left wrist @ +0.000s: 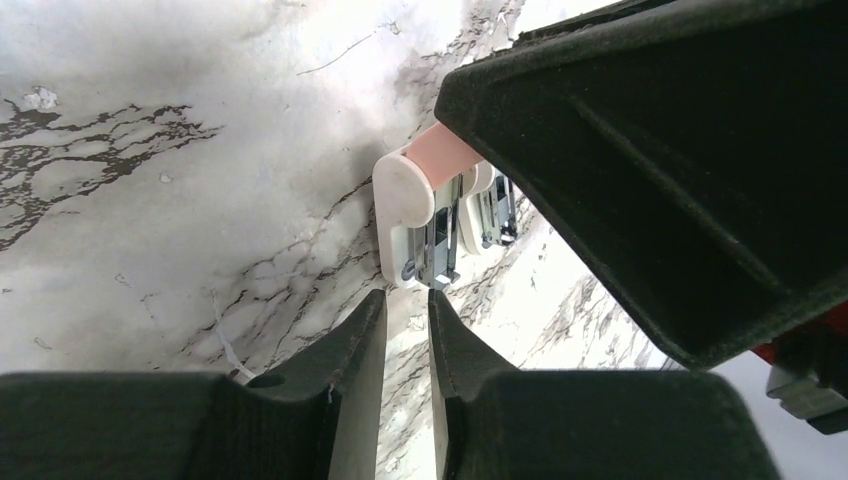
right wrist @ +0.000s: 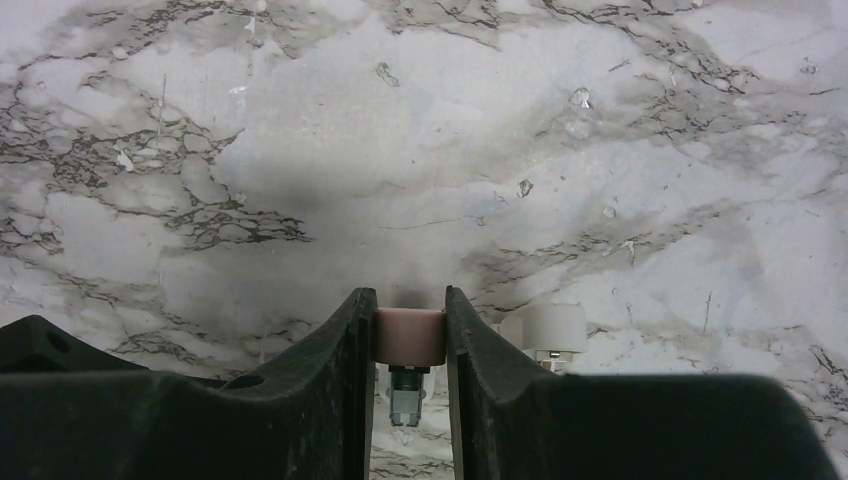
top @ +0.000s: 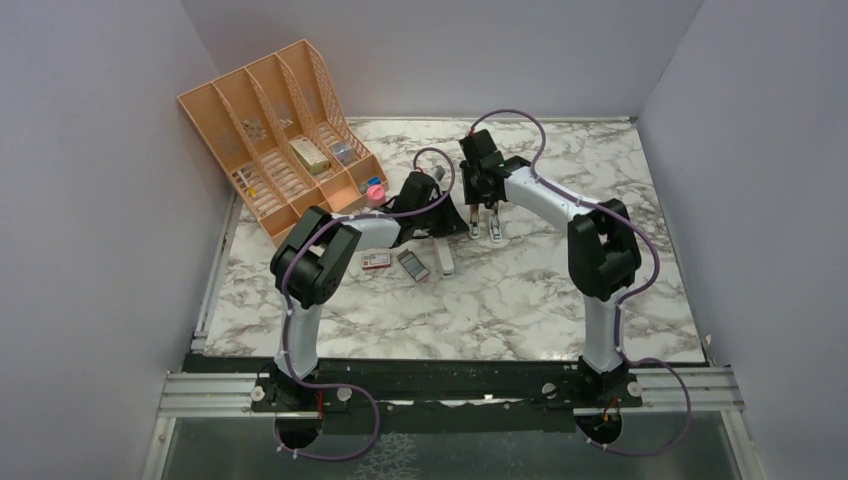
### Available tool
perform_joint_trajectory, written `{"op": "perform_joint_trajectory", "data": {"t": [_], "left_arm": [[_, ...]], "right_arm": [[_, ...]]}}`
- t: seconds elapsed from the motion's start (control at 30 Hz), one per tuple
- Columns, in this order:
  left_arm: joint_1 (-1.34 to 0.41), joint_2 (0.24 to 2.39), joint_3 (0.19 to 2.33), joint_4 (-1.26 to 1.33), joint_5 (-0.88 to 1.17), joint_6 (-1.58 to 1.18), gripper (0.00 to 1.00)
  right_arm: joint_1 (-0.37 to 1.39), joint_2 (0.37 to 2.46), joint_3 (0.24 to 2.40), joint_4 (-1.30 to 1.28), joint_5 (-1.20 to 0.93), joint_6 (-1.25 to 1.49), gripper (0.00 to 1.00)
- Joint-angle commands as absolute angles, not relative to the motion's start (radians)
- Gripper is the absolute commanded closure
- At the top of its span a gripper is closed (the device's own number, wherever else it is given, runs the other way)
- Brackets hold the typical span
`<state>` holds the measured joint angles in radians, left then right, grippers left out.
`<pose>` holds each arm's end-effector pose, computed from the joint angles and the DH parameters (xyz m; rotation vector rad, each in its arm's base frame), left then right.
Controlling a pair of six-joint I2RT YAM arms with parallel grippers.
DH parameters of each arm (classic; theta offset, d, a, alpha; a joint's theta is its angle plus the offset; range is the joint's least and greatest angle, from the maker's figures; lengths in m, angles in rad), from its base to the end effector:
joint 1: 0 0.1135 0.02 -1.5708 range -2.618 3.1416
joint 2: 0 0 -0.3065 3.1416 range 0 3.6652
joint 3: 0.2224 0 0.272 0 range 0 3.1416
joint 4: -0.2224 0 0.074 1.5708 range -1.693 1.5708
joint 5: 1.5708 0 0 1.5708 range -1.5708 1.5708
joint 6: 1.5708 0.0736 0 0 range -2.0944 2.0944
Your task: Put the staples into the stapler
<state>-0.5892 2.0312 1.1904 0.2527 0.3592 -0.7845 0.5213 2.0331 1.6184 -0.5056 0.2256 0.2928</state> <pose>0.3986 -0.2975 0.1511 -0.0019 2.3620 -1.1278 0.4521 0.2407 0.2199 -0.1869 2.4527 0.0725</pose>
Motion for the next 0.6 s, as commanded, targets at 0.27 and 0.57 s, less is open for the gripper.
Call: {"op": "perform_joint_trajectory", "data": {"t": [0.27,0.57], "left_arm": [[-0.592,2.115,1.268,0.242,0.379,-0.764,0.79],[-0.591,2.111,1.281,0.18,0.295,-0.783,0.94]], "right_arm": [[0.509,2.068,1.653,-0.481,0.194,0.319,0.73],[0.508,2.069,1.654,-0.483,0.187,0.325,0.73]]}}
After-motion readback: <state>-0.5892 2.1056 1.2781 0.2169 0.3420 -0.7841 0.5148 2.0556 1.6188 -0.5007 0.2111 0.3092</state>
